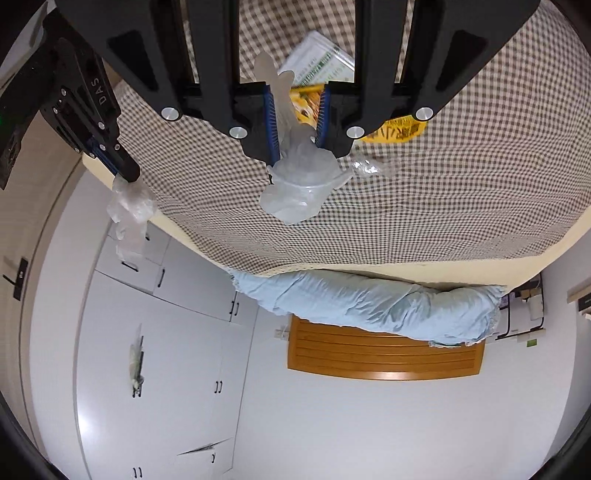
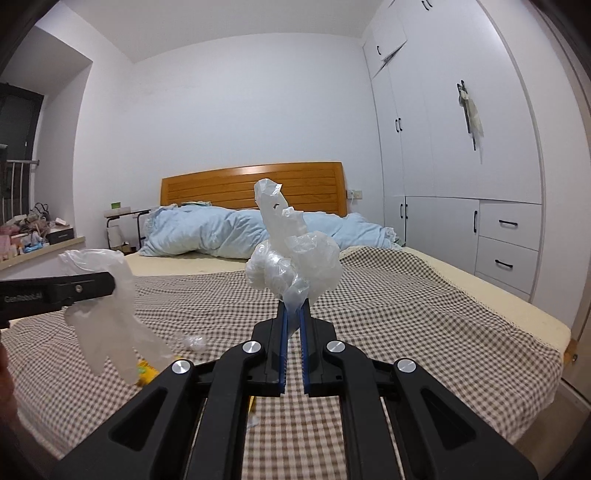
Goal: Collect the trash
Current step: 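Lift both held plastic pieces off the bed and carry them down toward the trash bag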
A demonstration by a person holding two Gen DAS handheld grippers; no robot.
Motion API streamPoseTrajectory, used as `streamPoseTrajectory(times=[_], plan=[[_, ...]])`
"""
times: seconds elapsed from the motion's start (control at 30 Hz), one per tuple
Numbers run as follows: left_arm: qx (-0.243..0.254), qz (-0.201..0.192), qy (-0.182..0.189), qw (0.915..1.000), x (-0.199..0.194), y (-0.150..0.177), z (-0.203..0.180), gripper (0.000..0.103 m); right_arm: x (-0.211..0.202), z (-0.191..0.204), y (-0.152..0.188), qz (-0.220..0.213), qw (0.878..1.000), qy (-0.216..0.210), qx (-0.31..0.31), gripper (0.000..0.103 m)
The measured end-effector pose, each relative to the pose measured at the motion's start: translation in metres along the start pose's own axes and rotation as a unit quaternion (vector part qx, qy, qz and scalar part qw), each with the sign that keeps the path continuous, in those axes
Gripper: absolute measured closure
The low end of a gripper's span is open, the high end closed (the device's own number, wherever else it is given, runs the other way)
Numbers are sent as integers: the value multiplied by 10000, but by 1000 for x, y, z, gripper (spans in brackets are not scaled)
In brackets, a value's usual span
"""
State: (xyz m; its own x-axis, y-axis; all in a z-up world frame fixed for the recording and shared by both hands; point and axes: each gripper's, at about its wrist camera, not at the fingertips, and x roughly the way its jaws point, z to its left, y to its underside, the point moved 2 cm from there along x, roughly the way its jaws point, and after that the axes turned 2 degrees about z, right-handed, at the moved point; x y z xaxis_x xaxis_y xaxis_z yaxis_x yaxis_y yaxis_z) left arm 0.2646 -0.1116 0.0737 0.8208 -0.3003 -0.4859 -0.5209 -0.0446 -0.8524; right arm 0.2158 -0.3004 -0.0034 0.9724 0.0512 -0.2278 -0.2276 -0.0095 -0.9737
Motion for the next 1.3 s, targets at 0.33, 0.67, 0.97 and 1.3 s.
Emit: streamPoseTrajectory(times=[0.33,0.67,0.97,1.3], plan=[[-22,-11,156,9999,-48,32,-8,87,-52,8,13,63,9999,-50,-76,97],[-51,83,310,9995,-79,68,-16,87,-83,16,31,260,9994,-88,-225,97],[-30,110,442,9990,-102,93,-25,87,-103,20,48,428,9984,-77,-362,97],[-47,213,567,9982,-114,124,-26,87,-120,24,71,641,9968,-80,-479,97]])
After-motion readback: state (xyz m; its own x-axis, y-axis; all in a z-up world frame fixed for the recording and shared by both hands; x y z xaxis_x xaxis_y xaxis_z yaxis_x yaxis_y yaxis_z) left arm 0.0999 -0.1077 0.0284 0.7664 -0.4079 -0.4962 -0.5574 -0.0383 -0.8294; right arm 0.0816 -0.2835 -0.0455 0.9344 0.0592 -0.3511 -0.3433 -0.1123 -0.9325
